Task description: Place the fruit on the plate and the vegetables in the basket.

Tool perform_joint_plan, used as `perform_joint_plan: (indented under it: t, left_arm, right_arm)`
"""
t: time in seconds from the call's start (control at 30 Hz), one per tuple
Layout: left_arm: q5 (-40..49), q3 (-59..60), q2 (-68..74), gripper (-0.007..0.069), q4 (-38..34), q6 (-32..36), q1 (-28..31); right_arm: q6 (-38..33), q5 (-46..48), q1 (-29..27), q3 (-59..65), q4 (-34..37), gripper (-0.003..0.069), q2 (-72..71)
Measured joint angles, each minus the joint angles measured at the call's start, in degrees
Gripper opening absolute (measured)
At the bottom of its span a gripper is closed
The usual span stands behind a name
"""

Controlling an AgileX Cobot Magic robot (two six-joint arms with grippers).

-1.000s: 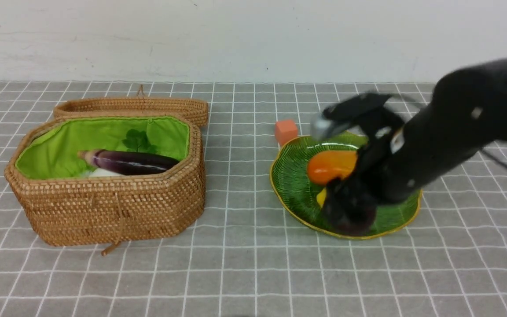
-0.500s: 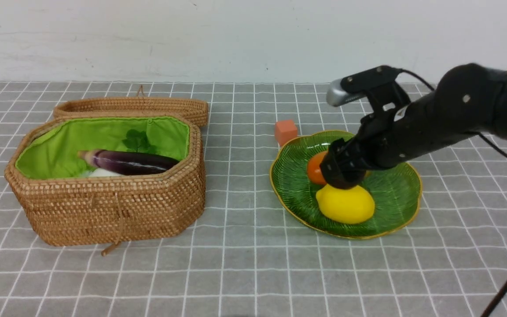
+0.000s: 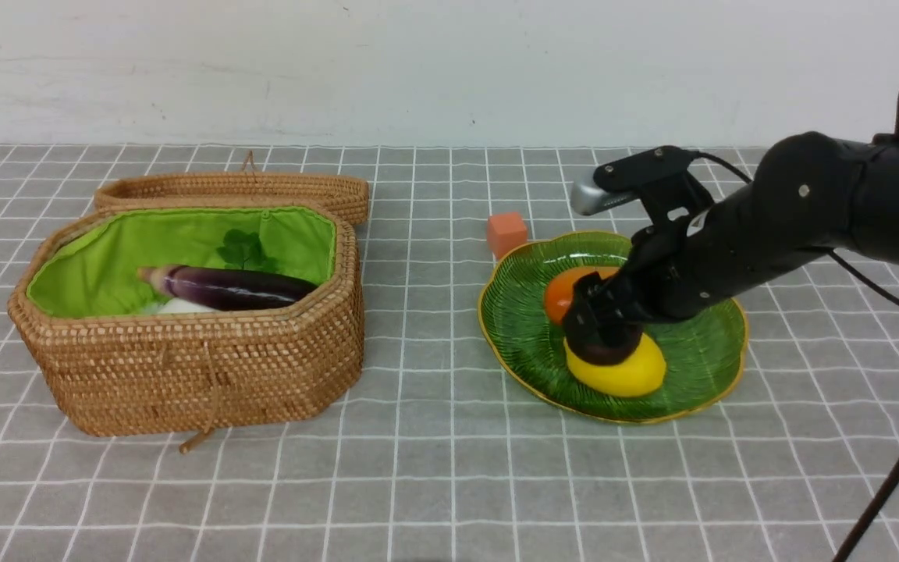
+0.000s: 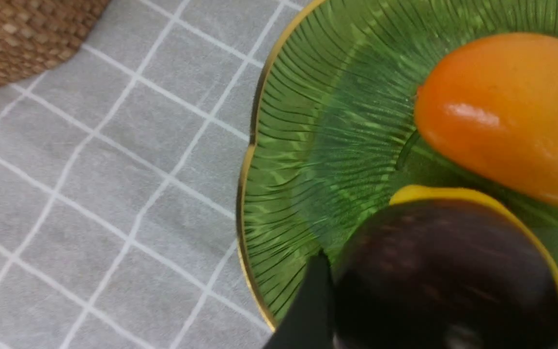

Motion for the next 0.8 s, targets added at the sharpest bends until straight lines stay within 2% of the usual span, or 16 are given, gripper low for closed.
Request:
perform_joint_plan:
  t: [0.33, 0.57, 0.7, 0.8]
  left_arm:
    - [0.0, 0.0, 0.0, 0.0239, 0.0, 0.0, 0.0]
    - [0.0, 0.0, 0.0, 0.0239, 0.0, 0.0, 0.0]
    - [0.0, 0.0, 0.0, 0.0239, 0.0, 0.0, 0.0]
    - [0.0, 0.0, 0.0, 0.0239, 0.0, 0.0, 0.0]
  right_arm:
    - [0.63, 2.41, 0.0, 0.0, 0.12, 0.0585, -7.08]
    - [0.69, 4.13, 0.0, 0.0, 0.12, 0.0576, -10.6]
    - [0.69, 11.53, -0.08, 0.0, -0.13, 0.0549, -14.14]
    - [1.24, 18.83, -2.04, 0.16, -0.12, 0.0463, -19.0]
